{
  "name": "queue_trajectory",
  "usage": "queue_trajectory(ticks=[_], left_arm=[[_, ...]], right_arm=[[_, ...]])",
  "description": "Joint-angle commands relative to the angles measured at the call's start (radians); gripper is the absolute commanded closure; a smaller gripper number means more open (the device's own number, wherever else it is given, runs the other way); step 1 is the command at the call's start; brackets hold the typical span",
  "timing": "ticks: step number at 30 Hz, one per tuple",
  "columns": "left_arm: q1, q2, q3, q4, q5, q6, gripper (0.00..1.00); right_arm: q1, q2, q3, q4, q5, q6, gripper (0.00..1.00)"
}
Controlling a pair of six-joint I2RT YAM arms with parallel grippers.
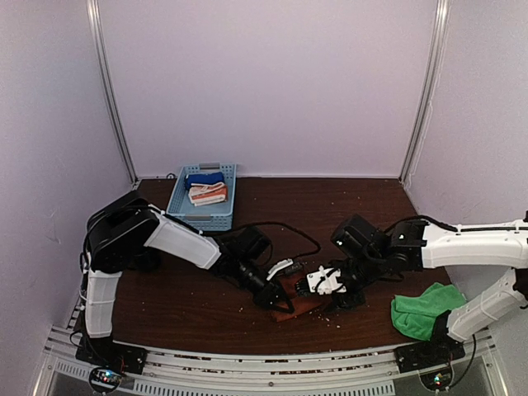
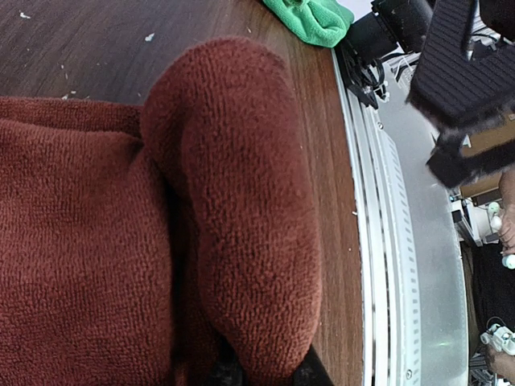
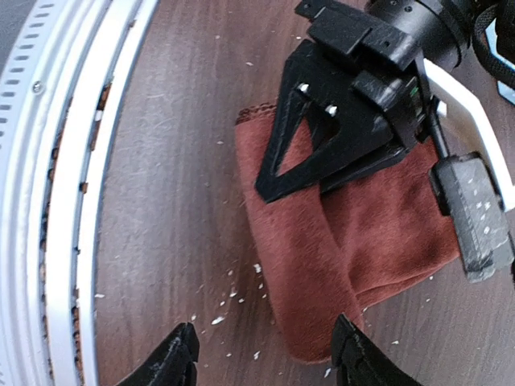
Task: Roll the towels
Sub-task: Roll the towel at the center of the board.
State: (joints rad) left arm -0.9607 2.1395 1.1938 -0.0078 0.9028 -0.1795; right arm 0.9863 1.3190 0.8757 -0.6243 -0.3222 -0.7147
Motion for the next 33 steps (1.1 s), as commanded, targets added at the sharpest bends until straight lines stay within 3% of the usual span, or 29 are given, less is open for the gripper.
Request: queue_trajectory(ticks=[1,12,20,22,26,33], left_arm=[[-0.013,0.086,-0.041,-0.156,-0.074,-0.001,0.84],[-0.013,0.088,-0.033,-0.179,-0.083,0.015,0.83],[-0.013,0.062,-0.059,-0.176,-0.091,0.01,0.83],[-0.013,0.033,-0.071,-0.172,-0.097,0.011,0.78],[-0.012,-0.059,-0.086,-0.189,-0.126,0.026,0.58],[0.012,-0.308,-0.15,-0.246,-0.465,-0.033,0.48]], right_arm=[[0.061,0.046,0.004,0.188,0.173,-0.004,0.41],[0.117,0.199,-0.04,0.262,0.2,-0.098,0.42],[0.119,0.278,-0.09,0.329,0.257,-0.111,0.63],[0.118,0.296,-0.093,0.335,0.264,-0.116,0.67],[0.116,0.349,-0.081,0.326,0.264,-0.124,0.76],[0.108,0.388,0.06,0.082,0.065,-0.007,0.83]])
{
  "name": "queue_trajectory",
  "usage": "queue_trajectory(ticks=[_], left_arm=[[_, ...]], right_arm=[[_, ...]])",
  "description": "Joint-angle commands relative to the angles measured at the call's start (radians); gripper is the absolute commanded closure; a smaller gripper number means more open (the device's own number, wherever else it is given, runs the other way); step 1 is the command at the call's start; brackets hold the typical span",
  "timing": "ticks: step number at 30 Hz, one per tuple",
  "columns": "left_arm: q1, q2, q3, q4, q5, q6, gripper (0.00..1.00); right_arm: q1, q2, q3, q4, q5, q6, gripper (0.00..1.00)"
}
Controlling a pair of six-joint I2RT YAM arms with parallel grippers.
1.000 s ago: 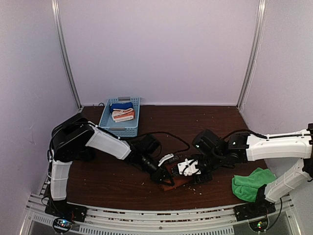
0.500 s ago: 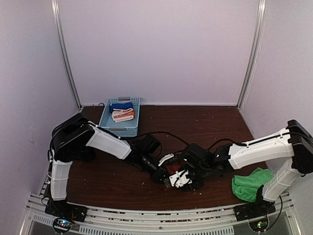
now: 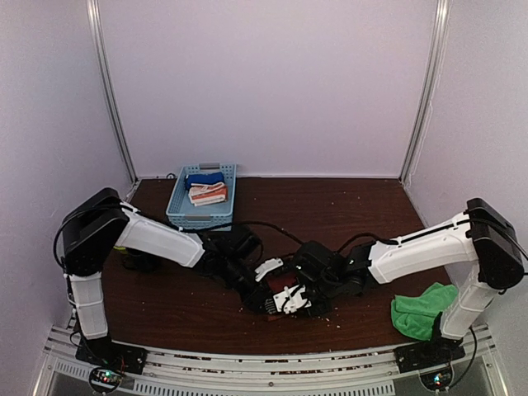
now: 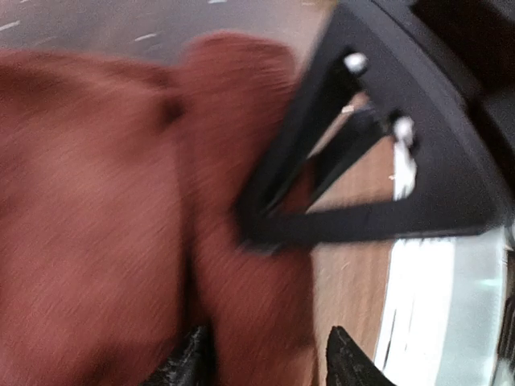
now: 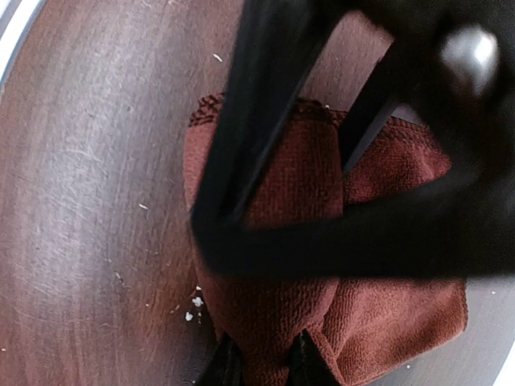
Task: Roll the towels
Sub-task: Roll the towel at the center of the board.
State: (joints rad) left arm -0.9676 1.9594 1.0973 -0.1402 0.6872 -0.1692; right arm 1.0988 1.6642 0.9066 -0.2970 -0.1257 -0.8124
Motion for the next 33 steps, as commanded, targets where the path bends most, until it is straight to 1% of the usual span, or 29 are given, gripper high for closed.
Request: queue_trajectory(ticks=[1,5,8,9,12,13,14,15,17,18,21,24,26,29,33], left_arm=[[0.02,-0.178,-0.063,-0.113,-0.303,-0.065,0.47],[0.016,-0.382,-0.132,-0.075,-0.511,-0.124,0.43],[-0.031,-0.503,-0.178,-0.057,-0.697,-0.068,0.43],[-0.059,-0.534,-0.193,-0.048,-0.756,-0.037,0.44],[-0.172,-0.608,-0.229,-0.032,-1.044,0.045,0.45],[-0.216,-0.63,-0.234,-0.029,-1.153,0.069,0.46],[-0.281,-0.655,-0.237,-0.019,-1.301,0.088,0.47],[-0.343,-0.68,-0.248,0.017,-1.374,0.127,0.48],[-0.447,-0.726,-0.263,0.08,-1.389,0.204,0.48],[-0.483,-0.724,-0.259,0.088,-1.39,0.213,0.47],[-0.544,-0.656,-0.215,0.045,-1.361,0.212,0.46],[-0.598,-0.559,-0.185,0.025,-1.311,0.284,0.45],[-0.609,-0.486,-0.155,0.01,-1.256,0.314,0.45],[-0.605,-0.365,-0.095,-0.028,-1.227,0.318,0.43],[-0.571,-0.228,-0.024,-0.079,-1.188,0.302,0.37]], right_arm=[[-0.005,0.038,0.044,-0.275,-0.163,0.117,0.83],[-0.005,0.057,0.104,-0.398,-0.275,0.194,0.83],[-0.007,0.095,0.168,-0.509,-0.349,0.205,0.84],[-0.011,0.116,0.196,-0.549,-0.374,0.203,0.84],[-0.047,0.194,0.303,-0.653,-0.451,0.184,0.84],[-0.065,0.217,0.336,-0.68,-0.473,0.175,0.85],[-0.083,0.247,0.364,-0.696,-0.486,0.17,0.84],[-0.103,0.277,0.393,-0.702,-0.494,0.17,0.84],[-0.139,0.345,0.454,-0.717,-0.51,0.162,0.84],[-0.155,0.385,0.488,-0.736,-0.522,0.159,0.85],[-0.206,0.517,0.594,-0.829,-0.587,0.136,0.85],[-0.244,0.582,0.64,-0.864,-0.637,0.121,0.85],[-0.255,0.603,0.655,-0.871,-0.635,0.118,0.85],[-0.257,0.619,0.669,-0.871,-0.623,0.13,0.85],[-0.26,0.628,0.667,-0.867,-0.619,0.136,0.85]])
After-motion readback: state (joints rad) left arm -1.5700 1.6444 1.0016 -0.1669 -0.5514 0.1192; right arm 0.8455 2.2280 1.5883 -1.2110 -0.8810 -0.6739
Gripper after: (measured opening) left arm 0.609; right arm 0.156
